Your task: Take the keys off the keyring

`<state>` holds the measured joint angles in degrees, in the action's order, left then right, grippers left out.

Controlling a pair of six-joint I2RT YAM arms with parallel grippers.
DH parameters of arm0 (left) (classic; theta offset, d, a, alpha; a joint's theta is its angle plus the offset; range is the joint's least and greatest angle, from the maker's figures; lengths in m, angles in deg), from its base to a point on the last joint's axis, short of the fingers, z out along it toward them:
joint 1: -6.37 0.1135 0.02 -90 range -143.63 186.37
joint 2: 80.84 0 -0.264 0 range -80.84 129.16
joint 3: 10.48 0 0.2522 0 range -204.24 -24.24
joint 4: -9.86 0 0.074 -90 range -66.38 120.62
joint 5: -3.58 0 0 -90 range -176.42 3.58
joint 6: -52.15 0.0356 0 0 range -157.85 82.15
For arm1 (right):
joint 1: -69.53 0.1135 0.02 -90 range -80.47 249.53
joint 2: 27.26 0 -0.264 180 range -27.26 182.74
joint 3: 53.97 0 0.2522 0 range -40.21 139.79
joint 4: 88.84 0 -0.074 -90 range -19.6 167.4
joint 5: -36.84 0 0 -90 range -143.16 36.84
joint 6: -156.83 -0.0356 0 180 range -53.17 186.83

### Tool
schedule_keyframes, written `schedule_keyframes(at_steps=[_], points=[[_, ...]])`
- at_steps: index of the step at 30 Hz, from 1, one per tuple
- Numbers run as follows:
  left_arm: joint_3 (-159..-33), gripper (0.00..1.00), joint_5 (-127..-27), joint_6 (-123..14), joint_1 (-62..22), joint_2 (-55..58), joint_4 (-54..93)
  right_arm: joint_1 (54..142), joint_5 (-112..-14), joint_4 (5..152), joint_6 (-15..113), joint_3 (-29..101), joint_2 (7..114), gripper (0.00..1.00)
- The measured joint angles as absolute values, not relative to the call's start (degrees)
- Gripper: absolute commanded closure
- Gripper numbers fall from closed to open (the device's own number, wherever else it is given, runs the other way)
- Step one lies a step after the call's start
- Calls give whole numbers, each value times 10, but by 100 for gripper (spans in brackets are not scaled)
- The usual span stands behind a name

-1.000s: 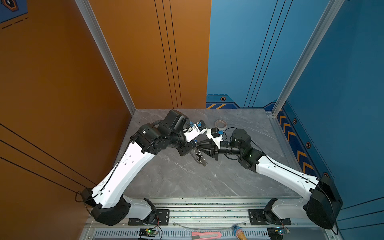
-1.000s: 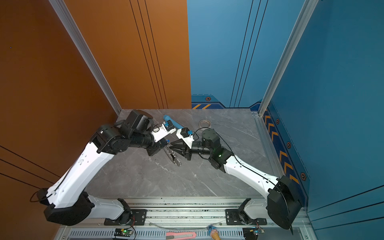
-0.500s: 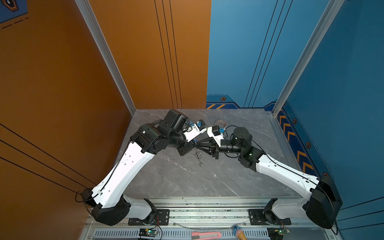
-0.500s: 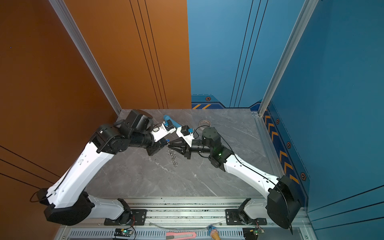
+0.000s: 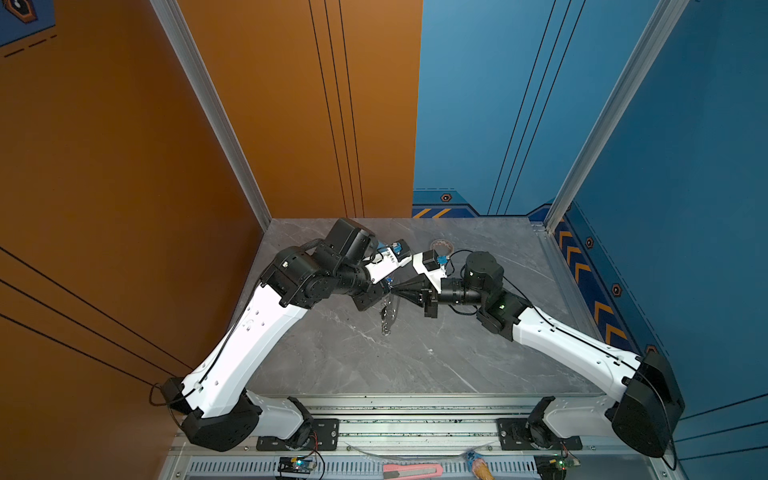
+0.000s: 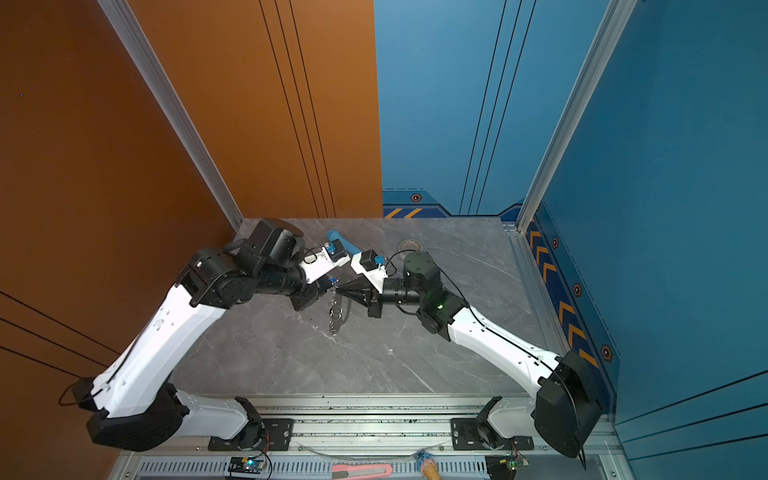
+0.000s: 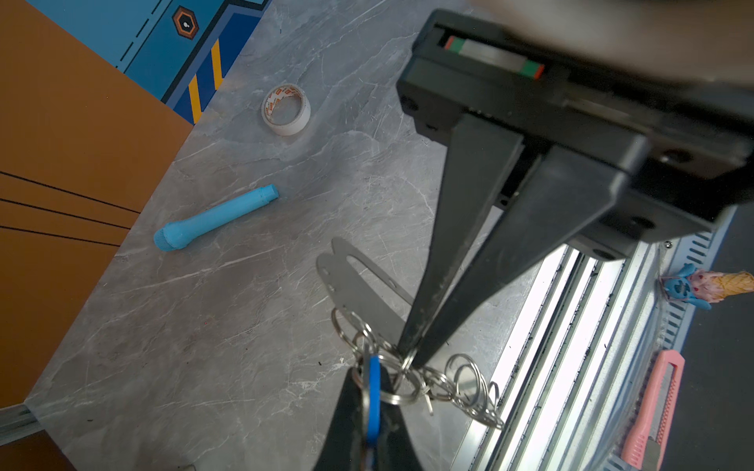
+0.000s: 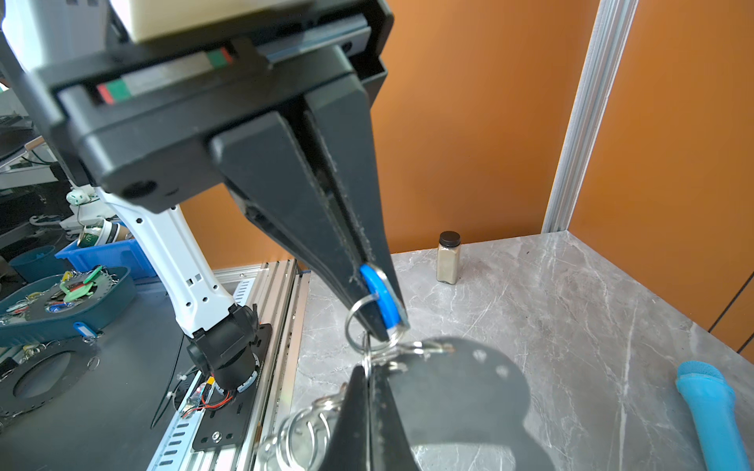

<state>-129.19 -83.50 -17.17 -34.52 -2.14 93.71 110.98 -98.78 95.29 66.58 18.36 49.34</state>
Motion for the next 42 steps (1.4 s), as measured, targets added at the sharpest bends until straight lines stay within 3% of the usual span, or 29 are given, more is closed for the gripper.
schedule_keyframes(at_steps=[22, 42], points=[[-1298, 100, -881, -173, -344, -28, 939, 1139, -865, 924, 715, 184, 456, 100], [-1298, 100, -886, -171, -373, -29, 942, 1232, -670, 846, 959, 184, 405, 100]])
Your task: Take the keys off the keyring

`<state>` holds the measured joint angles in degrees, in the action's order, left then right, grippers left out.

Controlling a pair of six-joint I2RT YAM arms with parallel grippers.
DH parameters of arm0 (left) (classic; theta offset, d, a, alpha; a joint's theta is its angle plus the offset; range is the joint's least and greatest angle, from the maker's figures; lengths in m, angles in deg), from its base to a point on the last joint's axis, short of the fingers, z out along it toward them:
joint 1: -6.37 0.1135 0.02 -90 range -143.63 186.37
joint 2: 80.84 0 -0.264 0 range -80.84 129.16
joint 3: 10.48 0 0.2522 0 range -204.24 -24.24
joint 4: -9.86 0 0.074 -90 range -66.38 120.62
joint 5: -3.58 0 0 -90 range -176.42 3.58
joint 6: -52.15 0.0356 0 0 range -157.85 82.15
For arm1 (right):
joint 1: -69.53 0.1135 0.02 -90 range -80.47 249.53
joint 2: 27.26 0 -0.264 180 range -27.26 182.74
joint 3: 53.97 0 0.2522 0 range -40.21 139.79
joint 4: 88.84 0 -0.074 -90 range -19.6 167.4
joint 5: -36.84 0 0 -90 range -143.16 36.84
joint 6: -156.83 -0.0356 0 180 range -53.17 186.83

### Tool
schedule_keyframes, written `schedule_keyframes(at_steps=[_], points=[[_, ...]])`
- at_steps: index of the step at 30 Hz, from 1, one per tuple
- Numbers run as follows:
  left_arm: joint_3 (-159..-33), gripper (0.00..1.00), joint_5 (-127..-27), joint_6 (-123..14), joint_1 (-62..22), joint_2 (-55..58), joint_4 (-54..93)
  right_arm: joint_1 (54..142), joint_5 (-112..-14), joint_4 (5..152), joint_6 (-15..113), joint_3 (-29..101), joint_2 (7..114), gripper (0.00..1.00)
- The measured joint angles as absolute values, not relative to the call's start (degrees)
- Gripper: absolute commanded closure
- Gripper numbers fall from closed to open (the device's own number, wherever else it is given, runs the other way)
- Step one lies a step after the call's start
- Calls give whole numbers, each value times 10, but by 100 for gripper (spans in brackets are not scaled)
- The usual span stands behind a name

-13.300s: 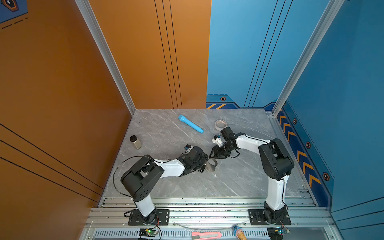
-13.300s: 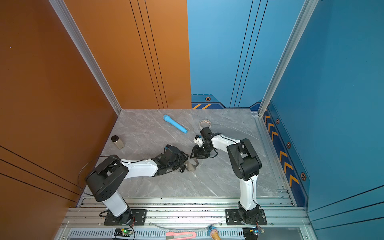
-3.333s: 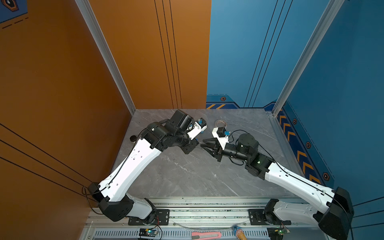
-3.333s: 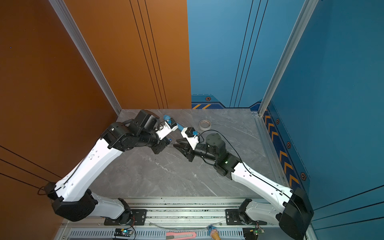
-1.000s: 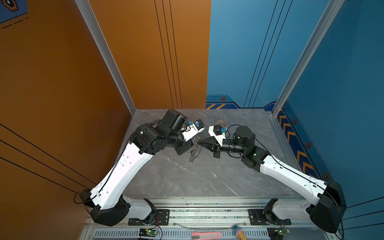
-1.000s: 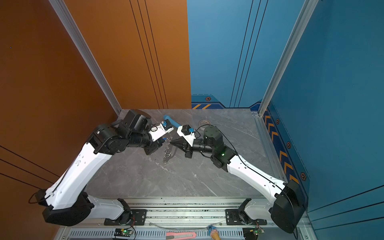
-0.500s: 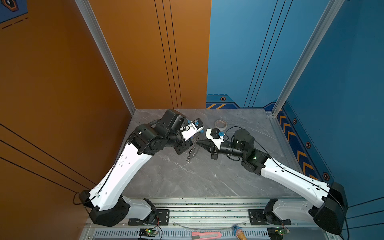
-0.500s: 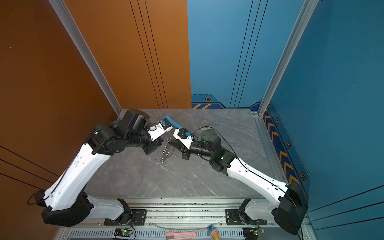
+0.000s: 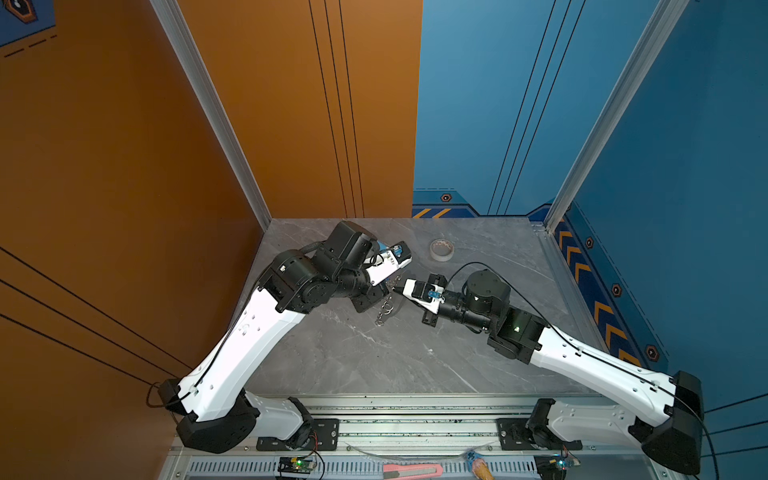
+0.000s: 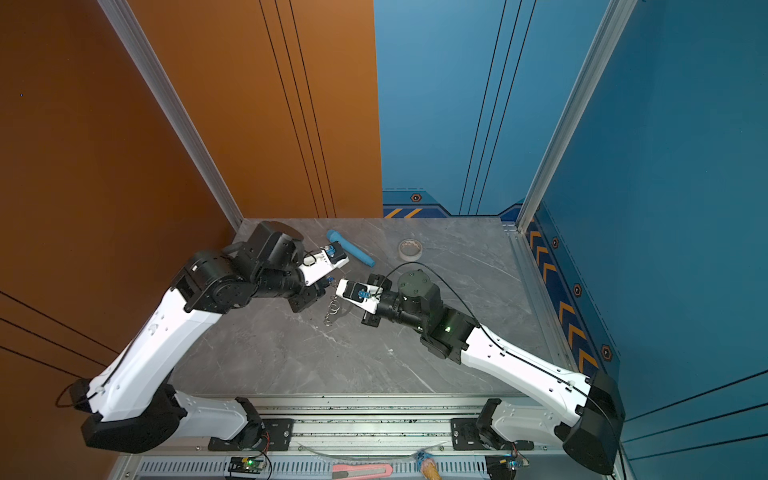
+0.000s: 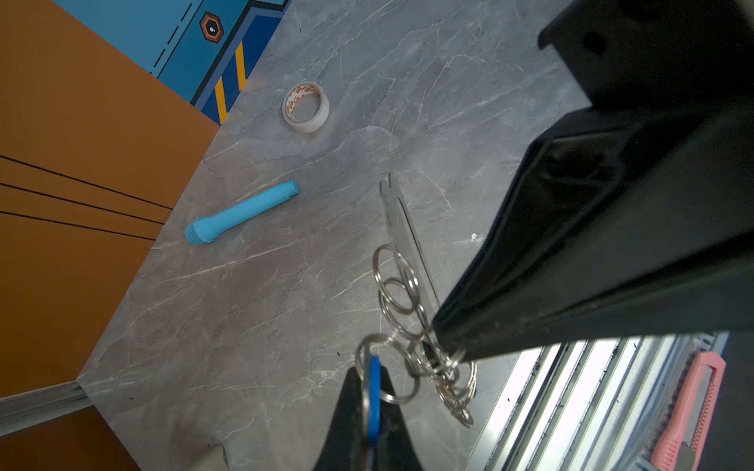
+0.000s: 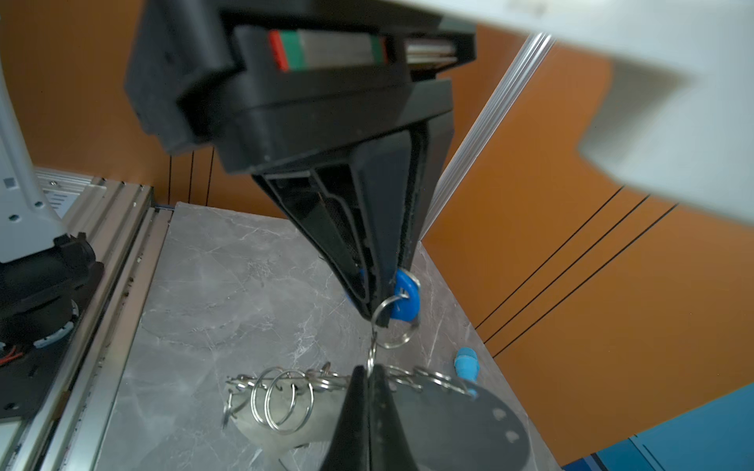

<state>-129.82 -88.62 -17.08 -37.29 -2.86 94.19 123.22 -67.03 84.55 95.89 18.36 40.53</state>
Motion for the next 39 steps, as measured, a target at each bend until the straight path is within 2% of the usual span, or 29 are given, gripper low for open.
schedule_keyframes(at_steps=[7, 20, 23, 39], points=[[-1298, 100, -890, -159, -388, -30, 940, 1232, -658, 844, 979, 178, 403, 97], [-1282, 100, -900, -110, -406, -58, 909, 1230, -679, 873, 924, 169, 401, 88], [-1282, 100, -903, -106, -406, -59, 907, 1230, -682, 876, 915, 164, 399, 83], [-1282, 100, -905, -102, -406, -59, 907, 1227, -686, 890, 887, 150, 393, 75]])
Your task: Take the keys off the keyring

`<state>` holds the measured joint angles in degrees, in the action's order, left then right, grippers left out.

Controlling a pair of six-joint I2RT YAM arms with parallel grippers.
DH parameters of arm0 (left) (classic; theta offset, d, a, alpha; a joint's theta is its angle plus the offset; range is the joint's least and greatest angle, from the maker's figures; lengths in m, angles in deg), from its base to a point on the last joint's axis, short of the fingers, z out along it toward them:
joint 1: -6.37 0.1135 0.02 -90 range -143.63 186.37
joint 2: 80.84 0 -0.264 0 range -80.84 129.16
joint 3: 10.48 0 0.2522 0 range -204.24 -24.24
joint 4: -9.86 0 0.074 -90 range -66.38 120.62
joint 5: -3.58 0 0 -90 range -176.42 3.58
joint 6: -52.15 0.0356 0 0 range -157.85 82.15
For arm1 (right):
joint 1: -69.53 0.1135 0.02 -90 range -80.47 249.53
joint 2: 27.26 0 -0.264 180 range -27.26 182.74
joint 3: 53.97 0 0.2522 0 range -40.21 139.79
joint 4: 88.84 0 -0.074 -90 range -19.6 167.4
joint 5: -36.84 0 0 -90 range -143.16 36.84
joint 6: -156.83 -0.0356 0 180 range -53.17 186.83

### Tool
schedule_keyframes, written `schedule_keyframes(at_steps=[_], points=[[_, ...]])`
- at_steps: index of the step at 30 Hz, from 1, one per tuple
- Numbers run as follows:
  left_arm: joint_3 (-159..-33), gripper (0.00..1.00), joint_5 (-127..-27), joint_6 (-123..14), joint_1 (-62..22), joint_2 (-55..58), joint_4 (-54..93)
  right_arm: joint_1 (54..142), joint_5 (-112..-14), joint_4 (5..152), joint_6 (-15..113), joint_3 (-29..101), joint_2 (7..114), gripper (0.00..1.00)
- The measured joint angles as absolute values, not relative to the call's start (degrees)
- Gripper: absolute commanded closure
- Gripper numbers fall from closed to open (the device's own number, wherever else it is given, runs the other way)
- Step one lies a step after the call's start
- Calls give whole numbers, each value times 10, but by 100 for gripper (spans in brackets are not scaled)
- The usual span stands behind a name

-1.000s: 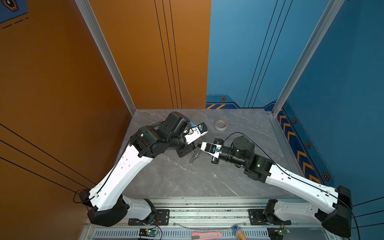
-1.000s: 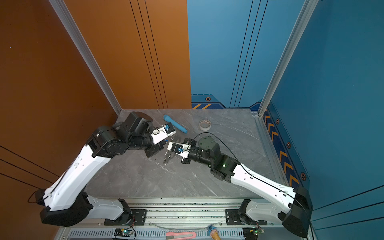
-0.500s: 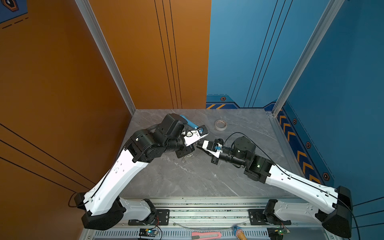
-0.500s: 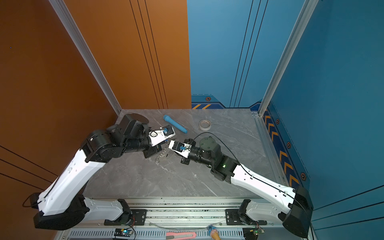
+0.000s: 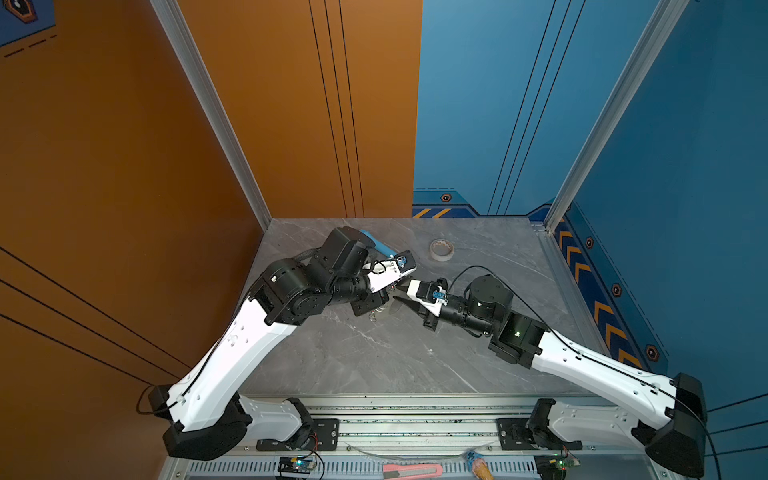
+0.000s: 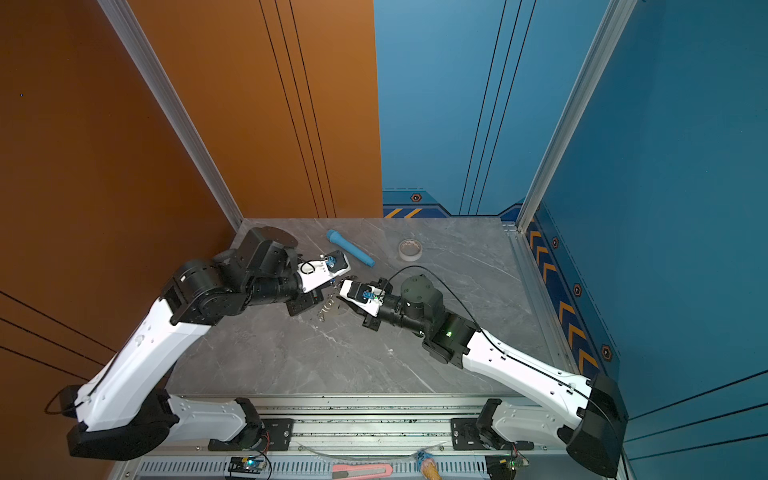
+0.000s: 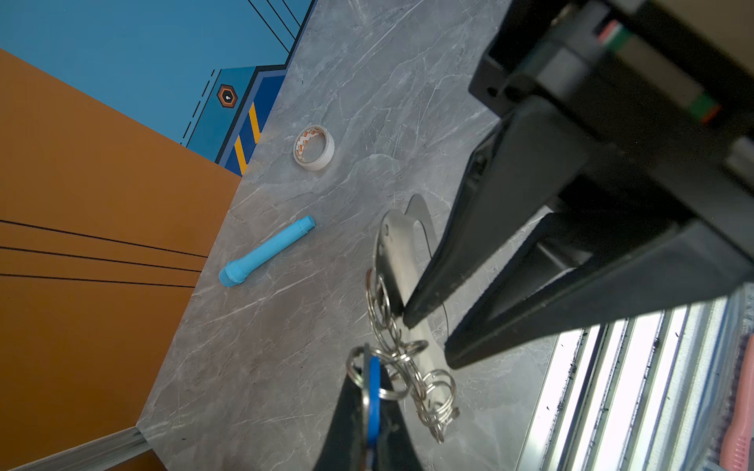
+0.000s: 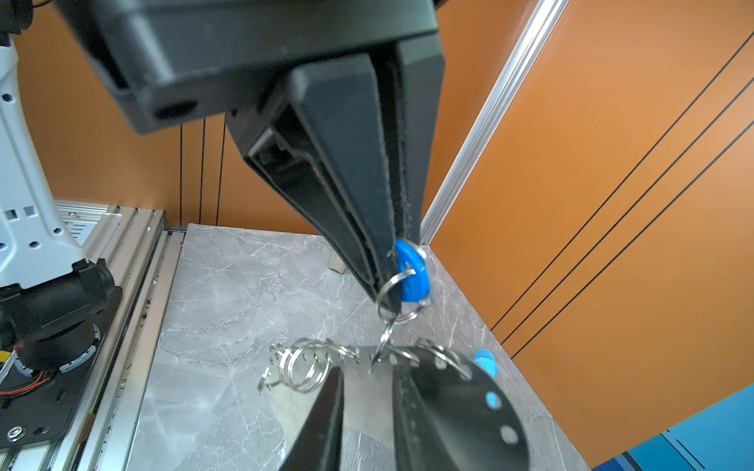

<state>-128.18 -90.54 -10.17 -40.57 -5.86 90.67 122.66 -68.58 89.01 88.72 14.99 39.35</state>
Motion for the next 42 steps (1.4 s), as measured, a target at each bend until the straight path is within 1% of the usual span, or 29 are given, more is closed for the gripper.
schedule_keyframes(at_steps=[11, 29, 36, 42], points=[[-1282, 100, -905, -96, -405, -59, 906, 1223, -700, 896, 865, 144, 393, 70], [-1288, 100, -902, -96, -397, -59, 891, 1216, -729, 929, 822, 142, 393, 70], [-1290, 100, -895, -99, -397, -59, 889, 1213, -729, 931, 815, 142, 393, 72], [-1291, 100, -892, -107, -397, -59, 885, 1202, -731, 943, 796, 142, 397, 77]])
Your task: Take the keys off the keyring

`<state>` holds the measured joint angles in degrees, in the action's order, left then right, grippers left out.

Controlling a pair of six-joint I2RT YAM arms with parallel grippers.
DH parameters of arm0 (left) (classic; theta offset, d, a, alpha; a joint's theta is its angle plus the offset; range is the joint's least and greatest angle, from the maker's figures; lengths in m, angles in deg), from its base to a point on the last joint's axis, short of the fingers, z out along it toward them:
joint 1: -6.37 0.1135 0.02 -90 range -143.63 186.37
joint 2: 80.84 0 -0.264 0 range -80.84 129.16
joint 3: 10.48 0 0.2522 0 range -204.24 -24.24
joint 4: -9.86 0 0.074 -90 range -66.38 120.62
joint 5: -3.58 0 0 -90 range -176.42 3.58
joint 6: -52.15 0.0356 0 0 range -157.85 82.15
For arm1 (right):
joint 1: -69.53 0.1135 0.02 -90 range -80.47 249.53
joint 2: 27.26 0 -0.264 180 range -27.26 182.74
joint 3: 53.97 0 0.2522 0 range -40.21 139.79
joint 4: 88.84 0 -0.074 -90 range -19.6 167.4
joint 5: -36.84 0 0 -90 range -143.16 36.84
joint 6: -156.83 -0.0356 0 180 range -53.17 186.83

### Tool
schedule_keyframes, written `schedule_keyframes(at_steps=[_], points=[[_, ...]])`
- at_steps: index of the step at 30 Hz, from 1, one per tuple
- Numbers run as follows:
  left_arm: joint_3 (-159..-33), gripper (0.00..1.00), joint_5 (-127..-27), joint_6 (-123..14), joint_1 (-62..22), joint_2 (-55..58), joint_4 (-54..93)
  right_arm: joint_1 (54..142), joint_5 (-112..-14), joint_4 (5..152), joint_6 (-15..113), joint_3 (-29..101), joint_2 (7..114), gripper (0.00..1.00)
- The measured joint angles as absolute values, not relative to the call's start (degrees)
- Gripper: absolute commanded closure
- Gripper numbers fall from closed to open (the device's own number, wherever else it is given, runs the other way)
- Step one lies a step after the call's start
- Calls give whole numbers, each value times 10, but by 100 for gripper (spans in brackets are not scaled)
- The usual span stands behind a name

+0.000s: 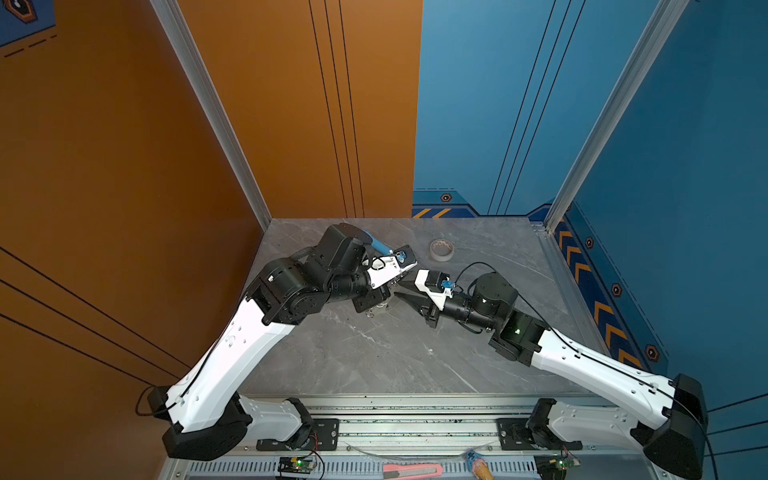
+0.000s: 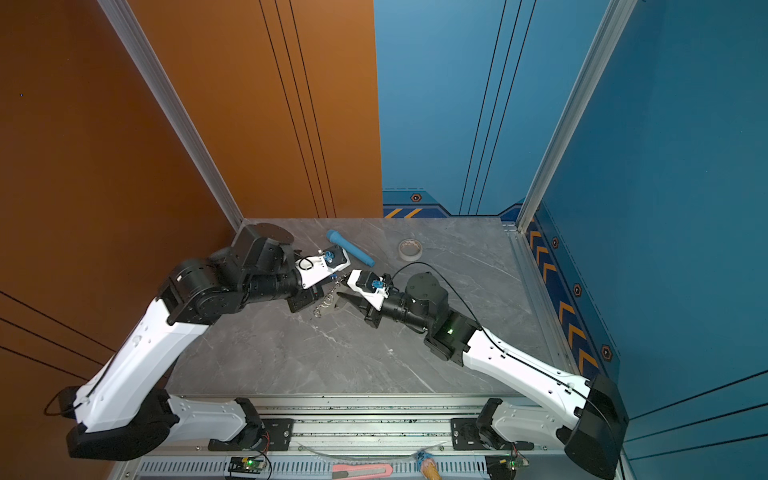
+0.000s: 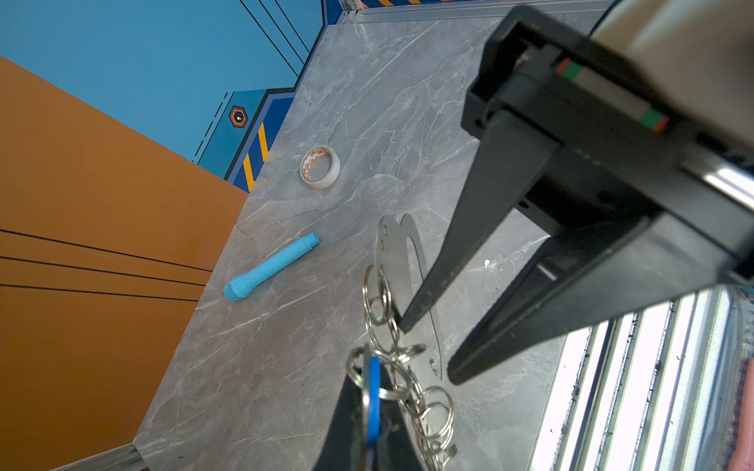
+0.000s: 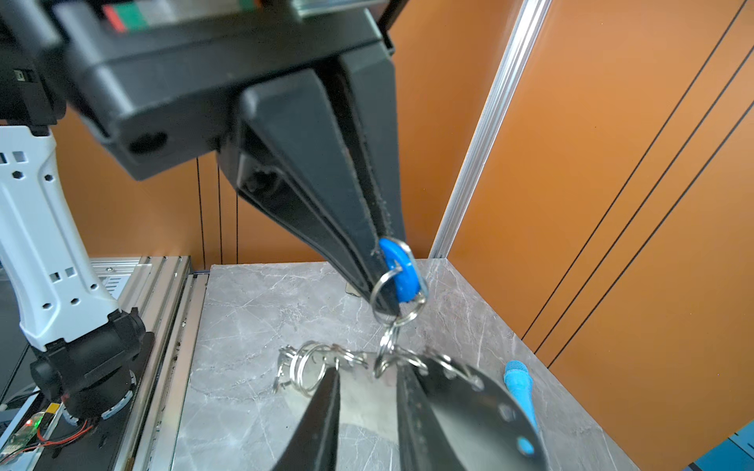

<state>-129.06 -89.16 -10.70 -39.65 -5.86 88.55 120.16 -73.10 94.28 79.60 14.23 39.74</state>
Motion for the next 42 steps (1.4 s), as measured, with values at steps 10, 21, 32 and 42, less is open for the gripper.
schedule_keyframes(at_steps=[10, 21, 32, 42], points=[[-1291, 100, -881, -128, -381, -59, 885, 1197, -740, 955, 772, 147, 423, 83], [-1291, 100, -872, -129, -374, -59, 885, 1183, -764, 992, 730, 153, 425, 90], [-1291, 100, -872, -135, -374, -60, 886, 1182, -774, 988, 723, 169, 439, 100], [-1291, 100, -861, -134, -355, -66, 887, 1166, -814, 969, 728, 182, 438, 100]])
